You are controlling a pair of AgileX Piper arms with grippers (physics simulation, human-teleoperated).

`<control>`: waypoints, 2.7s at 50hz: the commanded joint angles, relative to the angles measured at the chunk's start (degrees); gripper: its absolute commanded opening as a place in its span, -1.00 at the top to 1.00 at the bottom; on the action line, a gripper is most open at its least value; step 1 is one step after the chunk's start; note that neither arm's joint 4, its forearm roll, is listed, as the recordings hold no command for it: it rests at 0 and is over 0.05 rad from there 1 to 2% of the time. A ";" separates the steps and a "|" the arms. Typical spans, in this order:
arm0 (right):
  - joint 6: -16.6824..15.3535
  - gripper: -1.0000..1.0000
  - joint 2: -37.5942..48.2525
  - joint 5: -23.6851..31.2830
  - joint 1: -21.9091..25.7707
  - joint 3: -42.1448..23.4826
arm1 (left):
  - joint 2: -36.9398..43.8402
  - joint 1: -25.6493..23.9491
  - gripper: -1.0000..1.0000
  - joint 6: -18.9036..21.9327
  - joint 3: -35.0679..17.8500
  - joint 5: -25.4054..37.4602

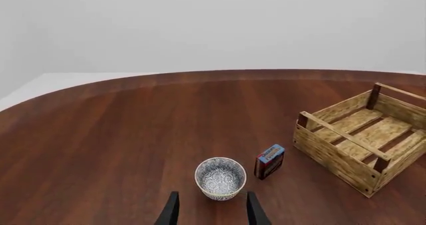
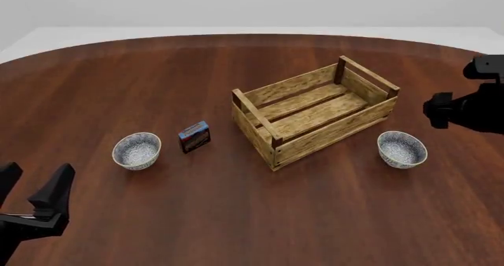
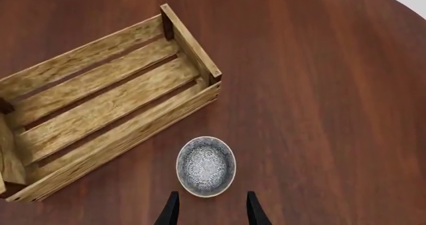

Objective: Stack the right bowl on the left bowl and place them in the tray.

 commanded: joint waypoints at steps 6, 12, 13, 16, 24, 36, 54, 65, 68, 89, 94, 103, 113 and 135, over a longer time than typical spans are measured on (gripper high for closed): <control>-0.51 -1.00 7.90 -3.17 -1.35 -0.56 | 0.93 -0.39 -1.00 0.21 0.00 -0.57; -0.78 -1.00 10.27 -4.45 -1.63 -0.54 | 0.54 -0.40 -1.00 0.07 0.00 -0.30; -0.84 -1.00 10.65 -4.65 -1.67 -0.55 | 0.75 -0.39 -1.00 0.09 0.00 -0.48; -1.02 -1.00 12.00 -5.33 -1.85 -0.64 | 0.73 -0.58 -1.00 0.30 0.00 -0.42; -1.74 -1.00 16.66 -7.35 -3.17 -1.45 | 0.98 -0.68 -1.00 0.32 0.01 -0.58; -2.50 -1.00 21.18 -9.47 -4.42 -1.96 | 1.16 -0.78 -1.00 0.19 0.01 -0.75; -2.01 -1.00 28.52 -12.91 -5.86 -2.86 | 1.83 -0.93 -1.00 0.21 0.01 -1.19; -2.39 -1.00 32.87 -15.17 -6.64 -3.06 | 2.04 -1.09 -1.00 -0.18 0.01 -1.46; -2.50 -1.00 33.93 -15.84 -6.66 -2.91 | 1.79 -1.29 -1.00 -0.14 0.01 -1.26; -2.82 -1.00 38.66 -19.06 -6.68 -1.69 | 1.89 -1.37 -1.00 -0.11 0.01 -1.40; -2.37 -1.00 39.06 -19.05 -6.15 -1.53 | 1.63 -1.41 -1.00 -0.14 0.01 -1.10; -1.95 1.00 37.79 -18.59 -5.87 -1.10 | 0.54 -1.40 -1.00 -0.26 0.01 -0.14; -2.09 1.00 35.61 -18.16 -6.14 -0.52 | 0.18 -1.47 -1.00 -0.58 0.01 0.23; -1.39 1.00 22.16 -13.96 -4.50 2.55 | -0.03 -1.46 -1.00 -0.63 0.01 0.36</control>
